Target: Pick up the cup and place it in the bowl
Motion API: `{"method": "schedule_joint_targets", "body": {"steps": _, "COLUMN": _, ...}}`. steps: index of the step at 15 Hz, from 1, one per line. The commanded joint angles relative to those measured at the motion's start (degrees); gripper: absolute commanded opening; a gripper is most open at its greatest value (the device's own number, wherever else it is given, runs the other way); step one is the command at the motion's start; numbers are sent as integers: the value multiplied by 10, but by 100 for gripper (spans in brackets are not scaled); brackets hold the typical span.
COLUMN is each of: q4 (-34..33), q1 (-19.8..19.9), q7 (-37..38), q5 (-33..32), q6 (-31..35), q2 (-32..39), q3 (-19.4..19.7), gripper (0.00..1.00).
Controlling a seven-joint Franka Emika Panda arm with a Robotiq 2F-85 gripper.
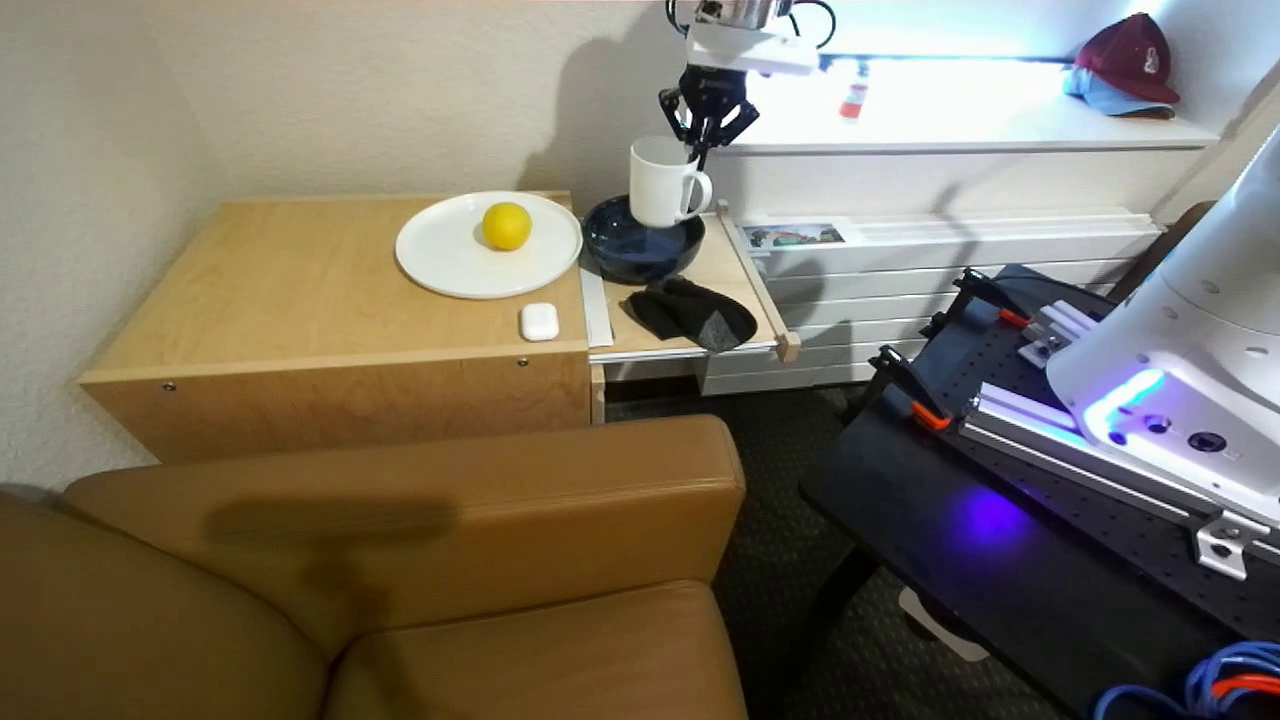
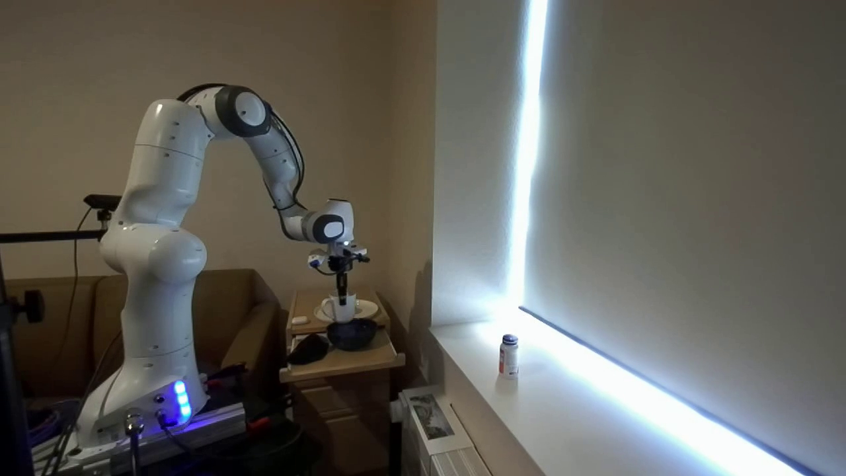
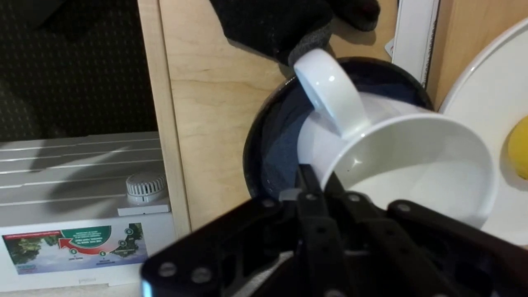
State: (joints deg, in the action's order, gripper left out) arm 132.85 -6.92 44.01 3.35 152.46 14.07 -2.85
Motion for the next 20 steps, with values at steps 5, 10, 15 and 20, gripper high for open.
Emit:
{"method": "schedule_joint_targets", "body": {"steps": 5, "q4": -97, "q1": -37, "q7": 90, "q5": -7, "q6": -5, "q2": 106, "q3": 47, "gripper": 1}}
{"method": "schedule_joint_targets", "body": {"steps": 10, "q4": -91, "q1": -36, "q7": 74, "q5": 3, "q6": -1, "q2": 109, "q3": 45, "gripper": 1}}
{"method": "schedule_joint_targets", "body": {"steps": 15, "q4": -106, "q1": -35, "q7": 78, "q5": 34, "q6": 15, "q2": 137, "q3": 35, "gripper": 1}}
{"method": "schedule_joint_targets", "body": {"steps": 20, "q4": -116, "q1": -42, "q7": 82, "q5": 35, "q6": 27, "q2": 162, "q3": 42, "gripper": 1}}
